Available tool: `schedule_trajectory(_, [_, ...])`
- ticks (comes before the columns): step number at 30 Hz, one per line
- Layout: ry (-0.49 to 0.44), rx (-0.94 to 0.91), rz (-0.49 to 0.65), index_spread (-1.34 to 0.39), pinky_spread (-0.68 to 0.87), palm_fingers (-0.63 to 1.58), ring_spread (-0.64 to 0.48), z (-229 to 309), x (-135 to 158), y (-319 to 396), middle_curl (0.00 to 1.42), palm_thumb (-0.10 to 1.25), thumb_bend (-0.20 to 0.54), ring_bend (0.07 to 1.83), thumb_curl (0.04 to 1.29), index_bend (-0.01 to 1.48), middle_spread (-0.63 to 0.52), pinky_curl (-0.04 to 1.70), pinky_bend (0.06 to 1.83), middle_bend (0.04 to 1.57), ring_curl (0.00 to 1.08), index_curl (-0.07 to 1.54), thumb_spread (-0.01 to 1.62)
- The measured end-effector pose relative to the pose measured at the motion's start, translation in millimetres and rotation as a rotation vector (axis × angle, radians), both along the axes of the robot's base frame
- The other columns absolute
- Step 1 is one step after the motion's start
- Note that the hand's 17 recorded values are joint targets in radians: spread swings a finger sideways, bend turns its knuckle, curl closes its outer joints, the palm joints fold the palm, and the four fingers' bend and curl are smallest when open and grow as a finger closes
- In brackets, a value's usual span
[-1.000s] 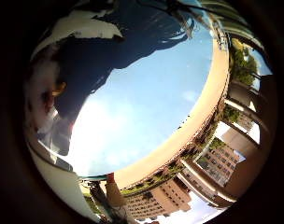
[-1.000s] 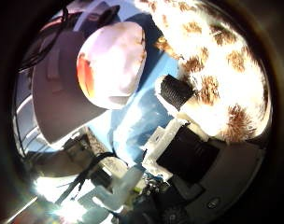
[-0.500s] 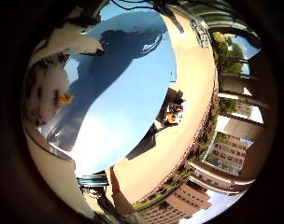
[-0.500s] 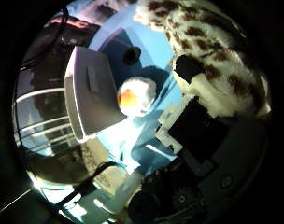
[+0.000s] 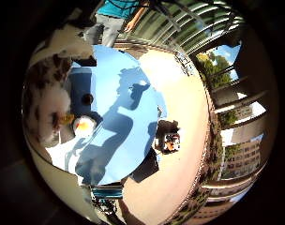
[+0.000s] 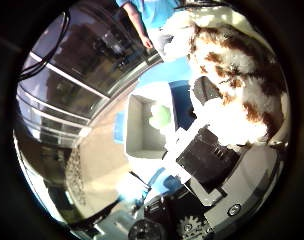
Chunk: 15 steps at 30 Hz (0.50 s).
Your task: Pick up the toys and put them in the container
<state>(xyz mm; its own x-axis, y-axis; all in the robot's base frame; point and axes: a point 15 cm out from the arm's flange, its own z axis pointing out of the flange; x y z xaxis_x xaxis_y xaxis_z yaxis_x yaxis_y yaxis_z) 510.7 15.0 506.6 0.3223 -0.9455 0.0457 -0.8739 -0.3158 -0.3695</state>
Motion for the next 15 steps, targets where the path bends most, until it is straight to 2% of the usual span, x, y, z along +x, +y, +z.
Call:
schedule_trajectory(3, [0.035, 0.026, 0.056, -0.79, 0.11, 0.86, -0.13, -14.8, 1.1, 66.8, 1.09, 0.96, -0.013, 1.48, 0.70, 0.98, -0.23, 0.44, 1.79, 1.22, 0.82, -0.01, 1.10])
schedule_trajectory(6, [0.123, 0.033, 0.090, -0.81, 0.10, 0.84, -0.13, -57.1, 6.7, 121.3, 1.10, 0.95, -0.017, 1.50, 0.71, 1.03, -0.23, 0.48, 1.79, 1.24, 0.83, -0.02, 1.10])
schedule_trajectory(8, [0.169, 0.031, 0.098, -0.82, 0.10, 0.83, -0.13, -82.8, 10.3, 143.3, 1.11, 0.95, -0.018, 1.50, 0.72, 1.05, -0.23, 0.49, 1.79, 1.24, 0.83, -0.02, 1.10])
schedule_trajectory(15, [0.243, 0.028, 0.076, -0.84, 0.10, 0.79, -0.13, -156.8, 35.8, 181.9, 1.12, 0.87, -0.026, 1.53, 0.69, 1.11, -0.23, 0.55, 1.78, 1.26, 0.84, -0.02, 1.14])
